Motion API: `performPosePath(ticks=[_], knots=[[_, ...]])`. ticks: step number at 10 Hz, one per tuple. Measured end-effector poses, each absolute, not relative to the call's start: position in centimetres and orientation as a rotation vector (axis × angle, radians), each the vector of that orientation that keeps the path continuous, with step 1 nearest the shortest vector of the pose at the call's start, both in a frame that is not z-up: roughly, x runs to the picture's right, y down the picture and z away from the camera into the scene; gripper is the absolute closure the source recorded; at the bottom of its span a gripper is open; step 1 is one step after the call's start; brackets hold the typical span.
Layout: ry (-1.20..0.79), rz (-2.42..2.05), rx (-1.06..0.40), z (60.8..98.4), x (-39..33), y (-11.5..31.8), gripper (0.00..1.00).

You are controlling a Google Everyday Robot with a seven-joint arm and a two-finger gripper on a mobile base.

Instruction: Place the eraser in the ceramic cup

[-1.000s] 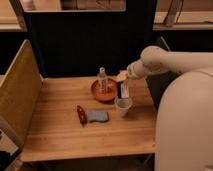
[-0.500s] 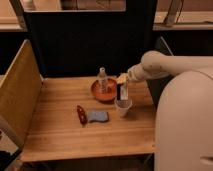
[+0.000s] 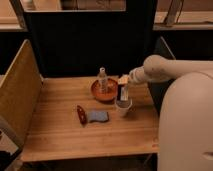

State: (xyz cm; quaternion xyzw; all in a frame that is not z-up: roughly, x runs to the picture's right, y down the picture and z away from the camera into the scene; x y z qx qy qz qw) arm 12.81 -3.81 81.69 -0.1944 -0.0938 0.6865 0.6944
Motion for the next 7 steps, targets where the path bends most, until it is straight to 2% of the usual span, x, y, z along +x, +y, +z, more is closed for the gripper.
performPosePath(ticks=[2, 7], knots=[[-0.250, 1.597, -0.416, 82.09, 14.00, -4.70, 0.94], [-0.254, 1.603, -0.414, 82.10, 14.14, -4.80, 0.94]])
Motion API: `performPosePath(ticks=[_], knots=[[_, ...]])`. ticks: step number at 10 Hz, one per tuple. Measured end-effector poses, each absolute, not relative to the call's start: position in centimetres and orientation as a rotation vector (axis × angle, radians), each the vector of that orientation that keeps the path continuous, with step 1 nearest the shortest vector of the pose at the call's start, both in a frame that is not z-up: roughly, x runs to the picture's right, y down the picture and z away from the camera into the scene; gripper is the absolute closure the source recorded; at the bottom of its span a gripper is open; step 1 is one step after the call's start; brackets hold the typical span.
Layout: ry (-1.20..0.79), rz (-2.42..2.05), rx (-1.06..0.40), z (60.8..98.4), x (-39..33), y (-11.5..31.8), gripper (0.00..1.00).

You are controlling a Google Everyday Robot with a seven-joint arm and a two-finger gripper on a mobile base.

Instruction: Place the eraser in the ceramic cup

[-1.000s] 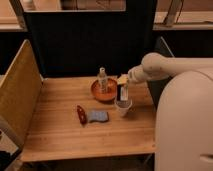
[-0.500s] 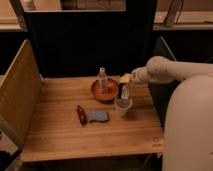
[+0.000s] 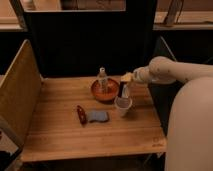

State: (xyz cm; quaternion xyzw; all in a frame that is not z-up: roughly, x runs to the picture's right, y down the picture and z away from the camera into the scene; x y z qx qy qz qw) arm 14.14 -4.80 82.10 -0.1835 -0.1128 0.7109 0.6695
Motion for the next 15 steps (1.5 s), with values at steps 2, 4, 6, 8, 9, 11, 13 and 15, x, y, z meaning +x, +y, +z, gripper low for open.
performPosePath(ticks=[2, 4, 6, 8, 9, 11, 13, 15], knots=[[-0.255, 1.600, -0.415, 82.13, 13.94, -4.82, 0.94], [-0.255, 1.600, -0.415, 82.13, 13.97, -4.82, 0.94], [-0.255, 1.600, -0.415, 82.13, 13.96, -4.81, 0.94], [-0.254, 1.600, -0.415, 82.13, 13.98, -4.81, 0.94], [-0.254, 1.600, -0.415, 82.13, 13.99, -4.80, 0.99], [-0.254, 1.601, -0.414, 82.12, 14.04, -4.79, 0.97], [-0.256, 1.595, -0.407, 82.05, 14.13, -4.89, 0.77], [-0.304, 1.536, -0.379, 81.20, 13.47, -5.61, 0.56]])
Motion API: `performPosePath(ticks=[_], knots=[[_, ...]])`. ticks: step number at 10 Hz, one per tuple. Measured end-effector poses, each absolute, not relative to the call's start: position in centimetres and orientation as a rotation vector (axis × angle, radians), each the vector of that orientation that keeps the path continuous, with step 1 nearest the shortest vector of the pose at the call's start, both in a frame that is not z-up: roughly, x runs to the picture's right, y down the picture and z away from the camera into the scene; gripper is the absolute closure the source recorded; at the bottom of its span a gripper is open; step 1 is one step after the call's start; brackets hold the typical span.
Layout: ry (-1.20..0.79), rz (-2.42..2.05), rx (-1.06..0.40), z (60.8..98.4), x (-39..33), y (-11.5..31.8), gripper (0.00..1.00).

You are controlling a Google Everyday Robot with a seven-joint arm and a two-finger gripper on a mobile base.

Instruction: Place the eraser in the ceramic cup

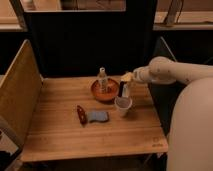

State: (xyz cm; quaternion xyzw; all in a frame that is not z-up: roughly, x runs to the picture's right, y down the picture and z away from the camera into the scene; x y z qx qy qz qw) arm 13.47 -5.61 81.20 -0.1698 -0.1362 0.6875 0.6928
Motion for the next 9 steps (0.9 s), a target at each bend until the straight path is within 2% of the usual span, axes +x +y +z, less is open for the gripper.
performPosePath(ticks=[3, 4, 9], knots=[[-0.374, 1.445, -0.364, 79.7, 12.1, -5.9, 0.27], [-0.390, 1.427, -0.365, 79.4, 11.9, -5.7, 0.21], [-0.426, 1.412, -0.398, 79.3, 11.5, -4.3, 0.20]])
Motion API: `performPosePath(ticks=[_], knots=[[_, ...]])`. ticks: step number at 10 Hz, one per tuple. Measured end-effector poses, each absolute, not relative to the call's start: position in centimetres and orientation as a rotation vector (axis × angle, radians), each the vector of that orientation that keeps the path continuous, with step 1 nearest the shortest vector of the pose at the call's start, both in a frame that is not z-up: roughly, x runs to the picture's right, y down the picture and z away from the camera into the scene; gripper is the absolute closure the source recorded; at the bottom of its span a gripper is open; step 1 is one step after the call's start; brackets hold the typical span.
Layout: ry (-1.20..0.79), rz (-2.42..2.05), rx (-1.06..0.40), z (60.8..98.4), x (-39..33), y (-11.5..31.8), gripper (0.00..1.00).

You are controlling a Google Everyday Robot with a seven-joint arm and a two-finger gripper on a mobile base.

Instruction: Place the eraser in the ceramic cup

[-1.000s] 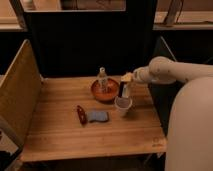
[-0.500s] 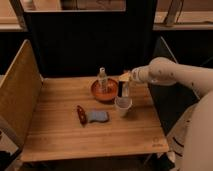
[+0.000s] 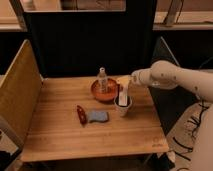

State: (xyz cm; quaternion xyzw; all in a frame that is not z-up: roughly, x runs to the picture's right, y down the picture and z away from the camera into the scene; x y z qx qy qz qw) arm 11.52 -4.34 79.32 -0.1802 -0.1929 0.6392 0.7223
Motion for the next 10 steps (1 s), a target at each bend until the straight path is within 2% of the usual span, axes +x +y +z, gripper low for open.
performPosePath(ticks=[10], knots=[[-0.462, 1.423, -0.403, 79.20, 11.49, -4.45, 0.20]])
